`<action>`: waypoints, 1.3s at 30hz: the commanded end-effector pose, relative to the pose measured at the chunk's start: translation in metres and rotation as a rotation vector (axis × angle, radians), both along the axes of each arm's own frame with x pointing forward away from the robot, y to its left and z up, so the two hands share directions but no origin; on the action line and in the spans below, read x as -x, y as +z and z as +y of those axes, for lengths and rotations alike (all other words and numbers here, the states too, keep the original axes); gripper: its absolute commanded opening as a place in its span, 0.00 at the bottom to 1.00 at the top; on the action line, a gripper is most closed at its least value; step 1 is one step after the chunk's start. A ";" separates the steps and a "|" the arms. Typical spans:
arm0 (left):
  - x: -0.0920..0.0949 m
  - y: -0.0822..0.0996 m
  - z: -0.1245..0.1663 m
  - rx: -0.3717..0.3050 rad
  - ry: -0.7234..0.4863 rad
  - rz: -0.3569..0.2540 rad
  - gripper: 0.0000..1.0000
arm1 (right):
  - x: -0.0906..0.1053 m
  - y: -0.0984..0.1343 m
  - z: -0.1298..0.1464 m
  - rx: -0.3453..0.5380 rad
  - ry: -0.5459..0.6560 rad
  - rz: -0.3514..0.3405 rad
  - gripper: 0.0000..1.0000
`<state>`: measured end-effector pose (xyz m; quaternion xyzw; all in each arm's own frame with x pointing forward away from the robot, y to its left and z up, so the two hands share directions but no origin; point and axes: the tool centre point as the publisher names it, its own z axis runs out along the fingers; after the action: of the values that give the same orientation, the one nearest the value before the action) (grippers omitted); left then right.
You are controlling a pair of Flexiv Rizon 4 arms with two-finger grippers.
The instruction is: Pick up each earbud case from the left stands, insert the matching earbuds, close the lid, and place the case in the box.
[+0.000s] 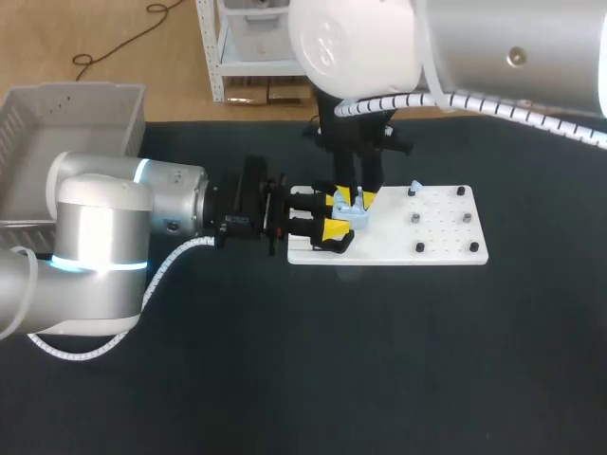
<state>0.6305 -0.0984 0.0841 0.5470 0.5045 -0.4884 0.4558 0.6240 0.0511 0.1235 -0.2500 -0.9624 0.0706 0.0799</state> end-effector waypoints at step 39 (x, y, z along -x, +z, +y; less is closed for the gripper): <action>0.000 0.000 -0.001 -0.001 -0.001 0.000 0.00 | -0.031 0.043 -0.082 -0.310 0.409 -0.392 0.45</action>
<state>0.6302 -0.0989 0.0845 0.5472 0.5039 -0.4887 0.4559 0.6555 -0.0215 0.1741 -0.0512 -0.9955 -0.0554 -0.0578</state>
